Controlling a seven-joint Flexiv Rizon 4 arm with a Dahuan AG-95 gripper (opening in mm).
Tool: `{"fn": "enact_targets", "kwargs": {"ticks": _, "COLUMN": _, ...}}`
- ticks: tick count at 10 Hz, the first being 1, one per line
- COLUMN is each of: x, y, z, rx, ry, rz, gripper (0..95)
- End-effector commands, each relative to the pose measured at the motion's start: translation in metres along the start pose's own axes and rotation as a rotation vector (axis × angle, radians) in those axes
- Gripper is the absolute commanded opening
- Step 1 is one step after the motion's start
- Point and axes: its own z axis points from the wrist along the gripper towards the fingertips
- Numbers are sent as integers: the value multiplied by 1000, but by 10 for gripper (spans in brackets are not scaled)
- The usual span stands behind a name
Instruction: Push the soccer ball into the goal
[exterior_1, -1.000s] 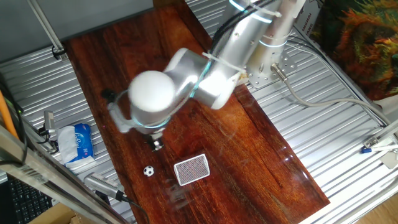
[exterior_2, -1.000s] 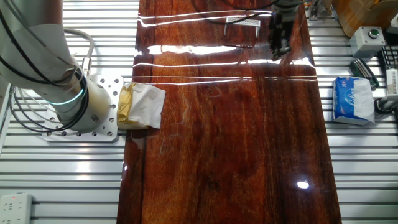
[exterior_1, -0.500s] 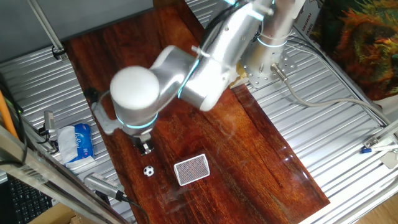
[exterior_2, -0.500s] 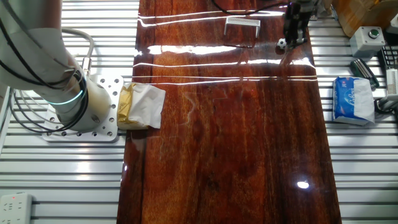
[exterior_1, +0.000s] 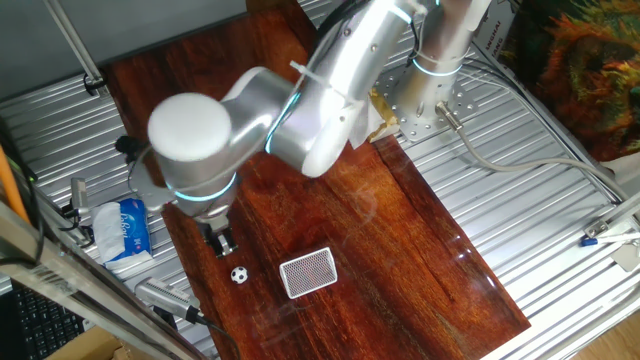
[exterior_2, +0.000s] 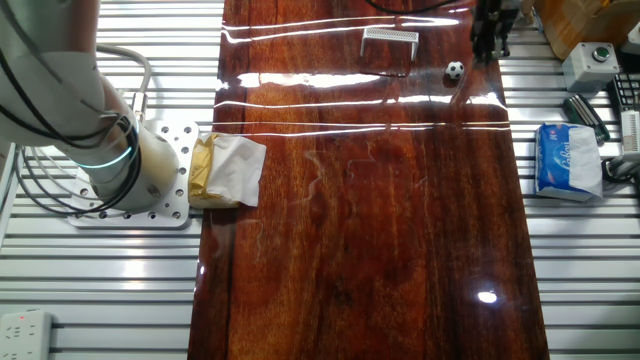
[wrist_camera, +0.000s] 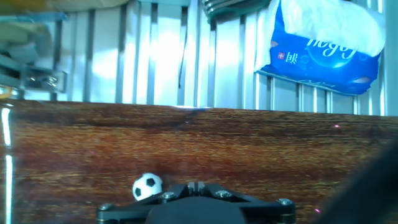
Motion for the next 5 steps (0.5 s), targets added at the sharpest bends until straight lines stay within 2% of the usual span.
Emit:
{"fn": "enact_targets", "kwargs": {"ticks": 1, "x": -2, "y": 7, "z": 9, "rx": -8, "ry": -12, "rz": 9, "gripper": 0}}
{"fn": "enact_targets", "kwargs": {"ticks": 2, "x": 1, "y": 12, "z": 14, "rx": -8, "ry": -17, "rz": 16, "gripper": 0}}
{"fn": "enact_targets", "kwargs": {"ticks": 3, "x": 4, "y": 17, "z": 22, "rx": -22, "ry": -36, "rz": 28, "gripper": 0}}
{"fn": "enact_targets", "kwargs": {"ticks": 5, "x": 7, "y": 19, "z": 29, "rx": -33, "ry": -57, "rz": 31, "gripper": 0}}
